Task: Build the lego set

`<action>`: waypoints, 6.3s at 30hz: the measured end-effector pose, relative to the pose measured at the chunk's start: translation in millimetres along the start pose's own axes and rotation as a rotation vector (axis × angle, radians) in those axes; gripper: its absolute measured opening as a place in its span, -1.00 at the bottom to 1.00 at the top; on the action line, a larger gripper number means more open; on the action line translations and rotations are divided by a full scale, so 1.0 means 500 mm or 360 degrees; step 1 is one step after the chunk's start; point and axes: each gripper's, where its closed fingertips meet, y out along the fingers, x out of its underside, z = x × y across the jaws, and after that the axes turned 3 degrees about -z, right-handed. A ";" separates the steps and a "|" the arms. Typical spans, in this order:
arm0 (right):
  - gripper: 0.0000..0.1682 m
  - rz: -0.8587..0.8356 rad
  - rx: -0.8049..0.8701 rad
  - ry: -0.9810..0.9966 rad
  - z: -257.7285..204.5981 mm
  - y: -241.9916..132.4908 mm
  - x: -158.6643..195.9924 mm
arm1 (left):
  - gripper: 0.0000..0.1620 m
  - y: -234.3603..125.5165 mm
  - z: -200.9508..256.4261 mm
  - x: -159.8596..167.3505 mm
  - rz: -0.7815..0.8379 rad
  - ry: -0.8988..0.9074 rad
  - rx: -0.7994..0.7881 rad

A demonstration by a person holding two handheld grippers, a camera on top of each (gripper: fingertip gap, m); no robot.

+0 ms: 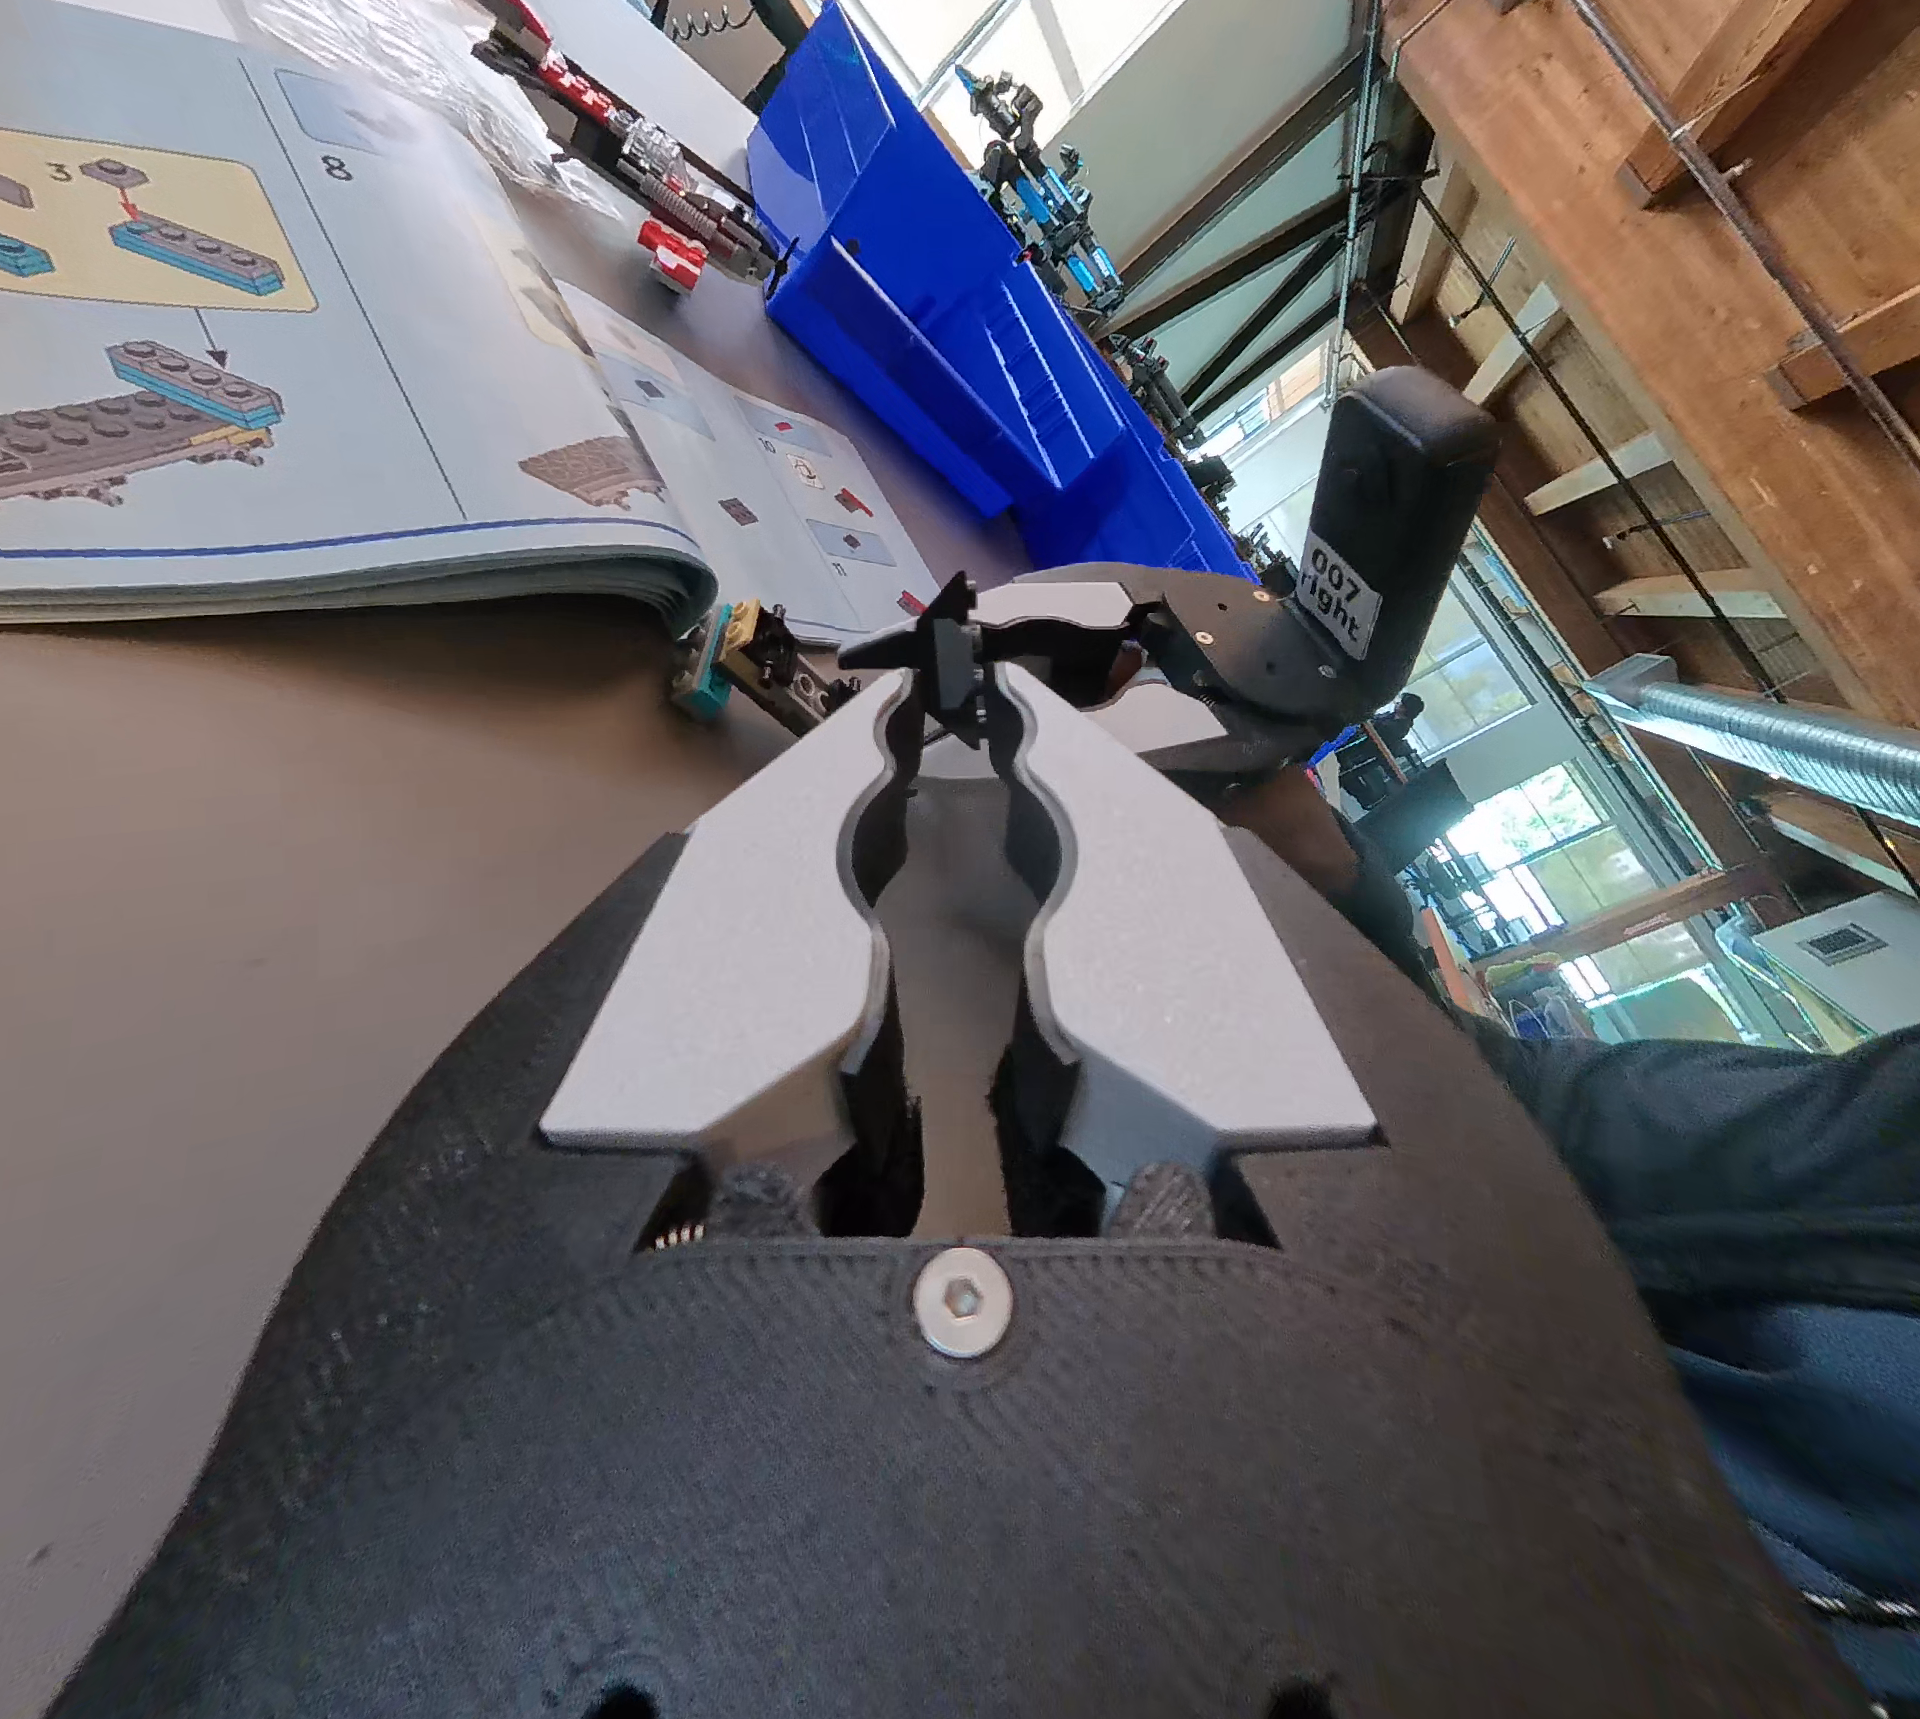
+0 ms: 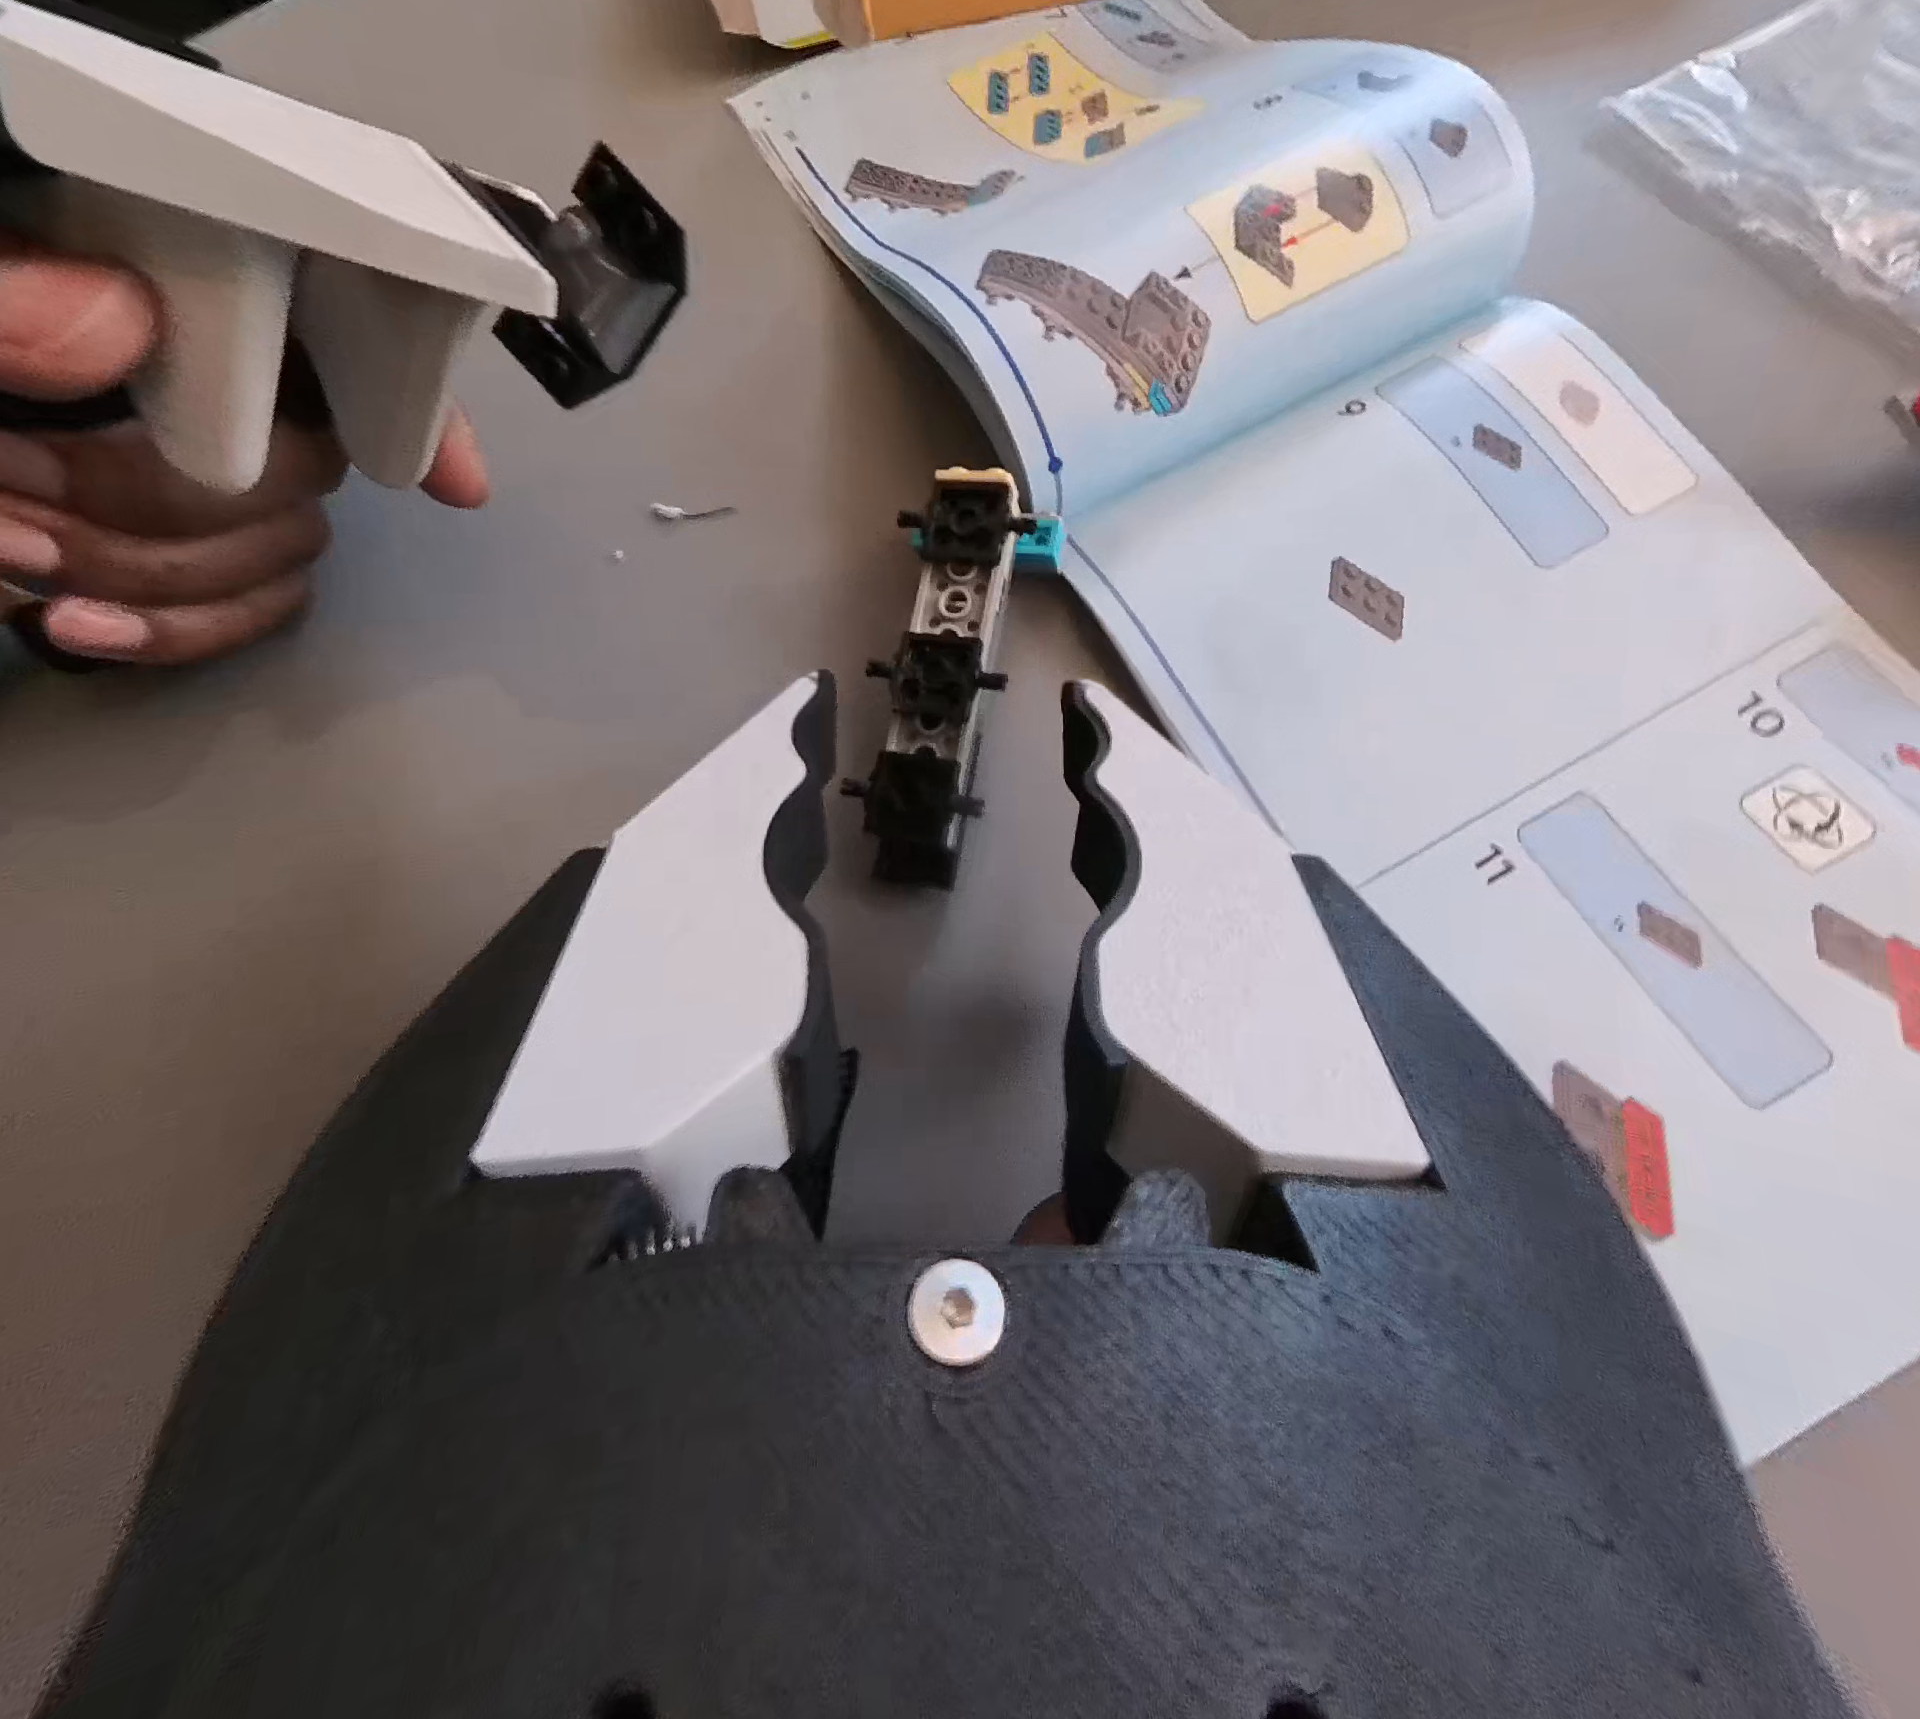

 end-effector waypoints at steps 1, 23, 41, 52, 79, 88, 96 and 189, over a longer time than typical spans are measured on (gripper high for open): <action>-0.48 -0.0004 -0.0002 0.0045 0.001 -0.003 0.004 | -0.87 -0.003 -0.002 -0.001 0.0002 -0.0004 -0.0004; -0.66 -0.0176 0.0374 -0.0676 -0.003 0.019 0.010 | -0.87 -0.009 -0.008 -0.006 0.0011 -0.0029 -0.0005; -0.55 -0.0033 0.0246 -0.1477 -0.140 -0.067 0.042 | -0.87 -0.020 0.001 -0.012 0.0027 0.0002 -0.0009; -0.54 -0.0197 -0.0474 -0.0129 -0.071 -0.063 0.069 | -0.86 -0.008 0.008 0.000 -0.0019 0.0024 -0.0008; -0.54 -0.0026 0.0548 -0.0701 -0.002 -0.144 0.043 | -0.87 -0.013 0.009 -0.007 -0.0002 0.0043 -0.0015; -0.54 -0.0052 0.0107 0.0425 0.049 -0.118 0.113 | -0.86 -0.001 0.013 0.002 -0.0036 0.0050 -0.0007; -0.66 -0.0272 0.0664 -0.0501 0.065 -0.107 0.105 | -0.87 0.005 0.021 0.006 -0.0050 0.0068 0.0001; -0.44 0.0284 0.0240 -0.0959 -0.095 -0.114 -0.026 | -0.87 0.062 0.058 0.079 -0.0313 -0.0003 0.0081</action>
